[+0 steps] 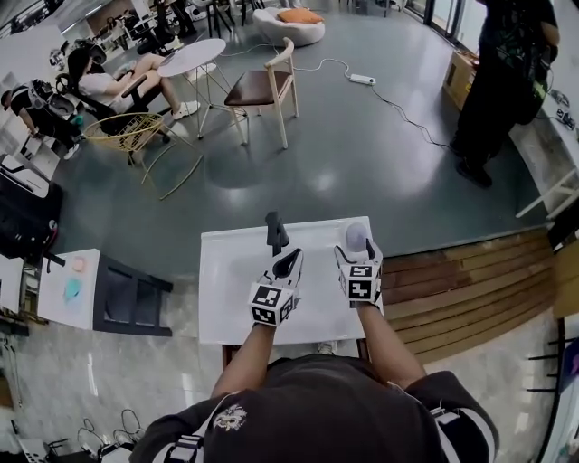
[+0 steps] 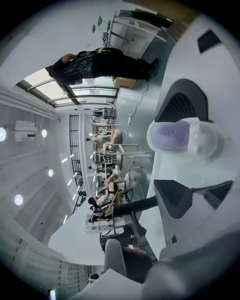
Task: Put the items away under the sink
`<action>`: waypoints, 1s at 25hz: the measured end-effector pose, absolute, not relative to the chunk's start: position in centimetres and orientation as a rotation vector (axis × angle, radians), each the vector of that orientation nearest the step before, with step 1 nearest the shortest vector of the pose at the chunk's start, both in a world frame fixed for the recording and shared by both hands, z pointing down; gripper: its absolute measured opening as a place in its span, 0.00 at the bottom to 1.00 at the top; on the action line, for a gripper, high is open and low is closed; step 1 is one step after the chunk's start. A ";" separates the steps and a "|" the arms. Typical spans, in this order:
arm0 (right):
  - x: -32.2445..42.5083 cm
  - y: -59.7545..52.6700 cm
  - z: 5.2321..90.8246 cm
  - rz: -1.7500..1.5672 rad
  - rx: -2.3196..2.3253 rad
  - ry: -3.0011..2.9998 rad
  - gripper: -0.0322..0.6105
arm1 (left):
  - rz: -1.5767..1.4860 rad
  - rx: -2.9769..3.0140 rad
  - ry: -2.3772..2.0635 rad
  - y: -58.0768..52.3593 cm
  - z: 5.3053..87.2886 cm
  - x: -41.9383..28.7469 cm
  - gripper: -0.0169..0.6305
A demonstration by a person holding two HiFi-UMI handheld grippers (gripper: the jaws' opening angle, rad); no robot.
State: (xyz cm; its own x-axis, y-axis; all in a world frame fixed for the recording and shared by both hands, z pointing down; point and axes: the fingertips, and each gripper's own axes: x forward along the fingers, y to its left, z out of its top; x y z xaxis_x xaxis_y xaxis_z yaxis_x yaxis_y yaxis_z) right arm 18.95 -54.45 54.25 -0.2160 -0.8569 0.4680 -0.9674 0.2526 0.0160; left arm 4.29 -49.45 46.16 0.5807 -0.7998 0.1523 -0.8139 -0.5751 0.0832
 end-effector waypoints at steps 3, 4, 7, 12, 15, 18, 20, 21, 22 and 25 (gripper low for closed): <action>19.7 -55.5 56.0 0.446 1.654 -2.092 0.70 | 0.171 2.652 -1.360 -49.7 46.8 4.9 0.04; 19.9 -55.8 56.3 0.464 1.644 -2.082 0.72 | 0.178 2.650 -1.357 -49.8 46.9 5.2 0.04; 20.4 -56.9 57.0 0.517 1.602 -2.058 0.75 | 0.195 2.639 -1.355 -50.5 47.3 6.0 0.04; 21.3 -58.6 59.2 0.567 1.537 -2.020 0.77 | 0.222 2.619 -1.346 -51.0 48.0 7.0 0.04; 21.4 -59.2 60.5 0.593 1.512 -1.981 0.77 | 0.233 2.606 -1.357 -51.0 48.2 6.6 0.04; 21.3 -59.4 61.7 0.648 1.487 -1.957 0.77 | 0.245 2.585 -1.374 -51.0 48.9 5.9 0.04; 21.1 -59.8 62.3 0.653 1.473 -1.953 0.77 | 0.247 2.572 -1.384 -51.1 49.6 5.4 0.04; 20.9 -59.9 62.6 0.655 1.467 -1.954 0.77 | 0.247 2.565 -1.388 -51.2 50.0 5.2 0.04; 20.9 -60.1 62.7 0.653 1.463 -1.958 0.77 | 0.246 2.558 -1.389 -51.3 50.3 5.1 0.04; 20.8 -60.0 63.1 0.675 1.457 -1.958 0.77 | 0.272 2.571 -1.386 -51.3 50.6 5.2 0.04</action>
State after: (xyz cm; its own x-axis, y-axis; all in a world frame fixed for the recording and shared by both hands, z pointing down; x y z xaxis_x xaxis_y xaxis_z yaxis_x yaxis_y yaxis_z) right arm 20.78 -60.01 63.06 -0.2175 -0.6572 0.7216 -0.9623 0.2680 -0.0460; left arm 5.21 -51.27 50.56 0.5413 -0.8000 0.2588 -0.8385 -0.5367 0.0947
